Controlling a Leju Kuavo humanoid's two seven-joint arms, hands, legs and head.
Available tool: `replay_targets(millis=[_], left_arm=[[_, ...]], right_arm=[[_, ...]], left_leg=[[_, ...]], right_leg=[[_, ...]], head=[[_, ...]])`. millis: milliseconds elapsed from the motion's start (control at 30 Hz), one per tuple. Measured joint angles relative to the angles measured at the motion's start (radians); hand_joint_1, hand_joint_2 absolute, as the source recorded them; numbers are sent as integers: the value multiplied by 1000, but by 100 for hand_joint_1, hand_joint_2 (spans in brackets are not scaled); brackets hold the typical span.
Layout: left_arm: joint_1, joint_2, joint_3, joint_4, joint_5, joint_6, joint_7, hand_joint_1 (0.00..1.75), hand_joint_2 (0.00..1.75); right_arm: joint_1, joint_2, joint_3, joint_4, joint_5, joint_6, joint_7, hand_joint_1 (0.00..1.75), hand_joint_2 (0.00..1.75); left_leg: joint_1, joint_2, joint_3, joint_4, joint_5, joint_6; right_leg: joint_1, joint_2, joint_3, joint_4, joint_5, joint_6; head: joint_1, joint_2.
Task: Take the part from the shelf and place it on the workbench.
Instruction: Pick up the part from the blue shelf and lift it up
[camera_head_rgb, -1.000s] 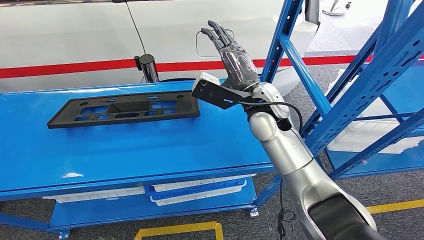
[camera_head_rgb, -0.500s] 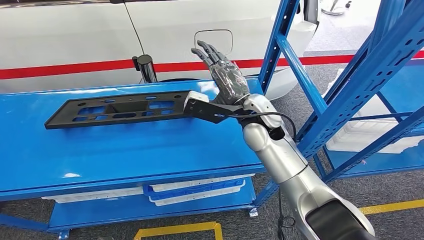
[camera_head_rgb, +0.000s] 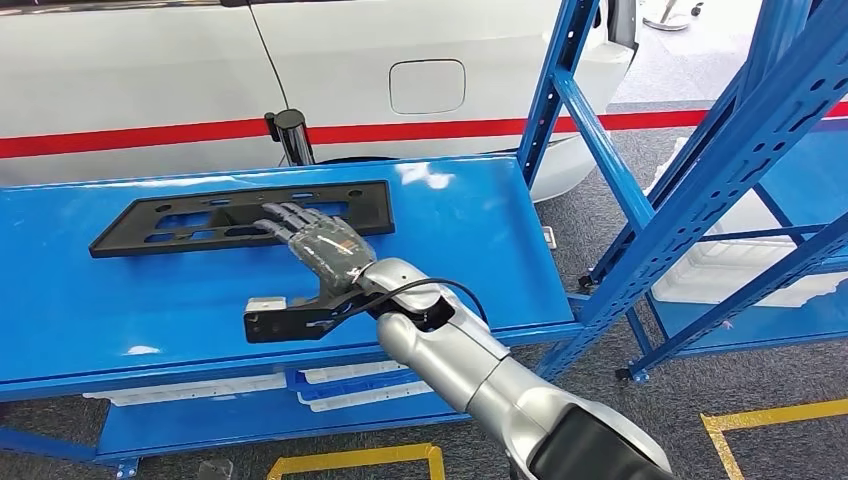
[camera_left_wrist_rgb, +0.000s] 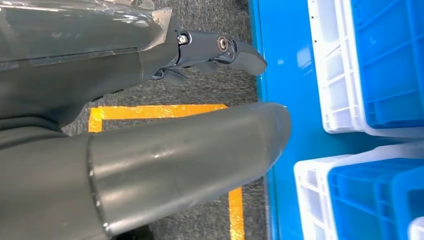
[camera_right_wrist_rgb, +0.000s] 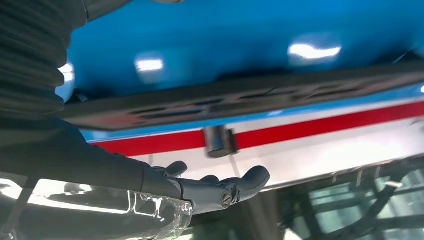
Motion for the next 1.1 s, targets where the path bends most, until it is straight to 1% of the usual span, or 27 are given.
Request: replay_targets(millis=[100,267,333,400,500,600,833,933,1100], left_arm=[[-13,-4,0,0,2,0,4,0,0],[-19,-5,0,0,8,0,5,0,0],[-21,-6,0,0,11,0,5,0,0],[-23,-8,0,0,12,-2,5,0,0],[-28,-13,-4,0,12,-12,8,0,0],[-30,-21,-8,0,13,-20,22,0,0],[-33,-28,-8,1,37,-20,11,0,0],[-33,-26,-5,1,53,-15,5,0,0],[-26,-20,2,1,64,-12,-4,0,0]], right_arm=[[-22,39,28,41,1,-1,9,0,175],[-34,66,59,76,9,8,21,0,175],[-37,76,89,85,13,8,49,0,175],[-44,84,136,97,11,-23,102,0,175],[-74,89,227,125,25,-114,188,0,175],[-99,90,305,168,67,-186,260,0,175],[-142,90,404,269,155,-249,368,0,175],[-159,90,415,310,161,-263,385,0,175],[-168,89,424,360,160,-271,389,0,175]], left_leg=[[0,-1,0,0,0,0],[0,0,0,0,0,0],[0,0,0,0,0,0],[0,0,0,0,0,0],[0,0,0,0,0,0],[0,0,0,0,0,0],[0,0,0,0,0,0],[0,0,0,0,0,0],[0,0,0,0,0,0]], right_leg=[[0,-1,0,0,0,-1],[0,0,1,0,0,-1],[0,0,1,0,0,0],[0,-1,1,0,0,-1],[0,0,0,0,0,-1],[0,-1,0,0,0,-1],[0,-1,0,0,0,-1],[0,-1,0,0,0,-1],[0,-1,0,0,0,-1]], head=[[0,0],[0,0],[0,0],[0,0],[0,0],[0,0],[0,0],[0,0],[0,0]])
